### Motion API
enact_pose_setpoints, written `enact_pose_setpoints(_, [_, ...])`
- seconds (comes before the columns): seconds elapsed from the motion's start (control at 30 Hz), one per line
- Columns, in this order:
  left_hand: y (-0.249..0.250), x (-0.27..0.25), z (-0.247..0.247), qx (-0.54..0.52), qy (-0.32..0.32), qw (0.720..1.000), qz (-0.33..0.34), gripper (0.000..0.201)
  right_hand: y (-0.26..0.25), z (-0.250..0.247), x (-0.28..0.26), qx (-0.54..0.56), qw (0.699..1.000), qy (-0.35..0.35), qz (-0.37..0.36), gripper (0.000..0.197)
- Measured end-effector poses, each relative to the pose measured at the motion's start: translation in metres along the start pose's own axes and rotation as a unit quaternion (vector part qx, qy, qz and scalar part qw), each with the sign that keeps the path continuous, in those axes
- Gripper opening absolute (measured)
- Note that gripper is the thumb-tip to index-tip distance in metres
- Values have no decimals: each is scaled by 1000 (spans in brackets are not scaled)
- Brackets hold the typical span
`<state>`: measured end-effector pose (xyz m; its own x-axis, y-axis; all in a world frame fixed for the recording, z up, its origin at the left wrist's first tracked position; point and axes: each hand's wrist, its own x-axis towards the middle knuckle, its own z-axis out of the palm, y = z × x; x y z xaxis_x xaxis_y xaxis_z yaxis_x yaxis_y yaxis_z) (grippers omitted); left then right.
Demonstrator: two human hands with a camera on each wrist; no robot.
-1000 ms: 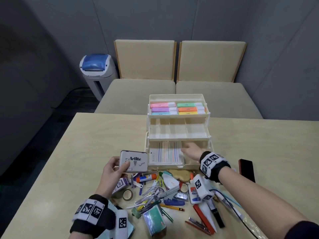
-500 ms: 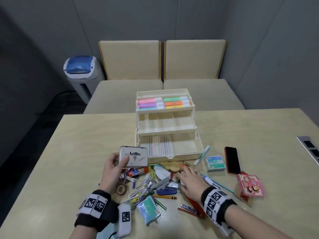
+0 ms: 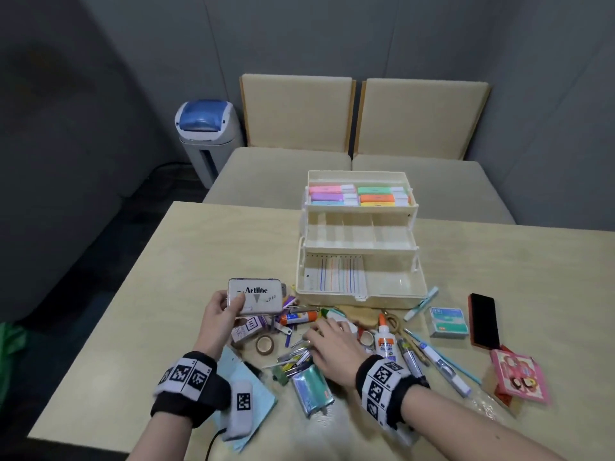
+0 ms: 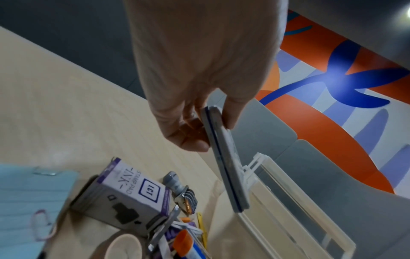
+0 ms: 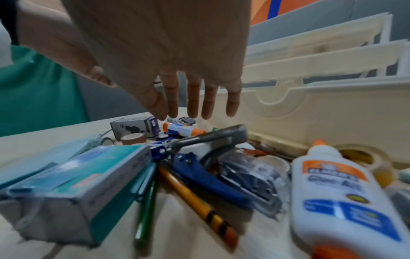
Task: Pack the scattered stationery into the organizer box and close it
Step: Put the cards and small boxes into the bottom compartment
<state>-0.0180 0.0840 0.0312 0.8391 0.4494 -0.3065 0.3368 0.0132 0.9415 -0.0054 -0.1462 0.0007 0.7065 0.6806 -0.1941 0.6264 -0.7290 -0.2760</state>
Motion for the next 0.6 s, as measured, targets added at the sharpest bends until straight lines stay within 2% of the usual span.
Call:
enact_pose_setpoints(0.13, [1, 6, -8, -9, 12, 1000, 0, 24, -39, 6, 7, -13, 995, -18, -102, 33])
enact_pose_setpoints(0.2, [3, 10, -16, -9, 12, 1000, 4, 23, -59, 15, 13, -43, 992, -40, -113, 39])
enact_pose_setpoints(0.33, [6, 17, -35, -9, 6, 1000, 14, 17, -87, 40, 28, -104, 988, -93, -67, 70])
enact_pose_setpoints(0.47, [6, 28, -46, 4, -12, 1000, 16, 15, -106, 47, 40, -140, 983, -113, -24, 65])
enact_pose_setpoints(0.6, [13, 41, -47, 5, -31, 999, 22, 14, -107, 54, 44, -89, 986, -125, 64, 56])
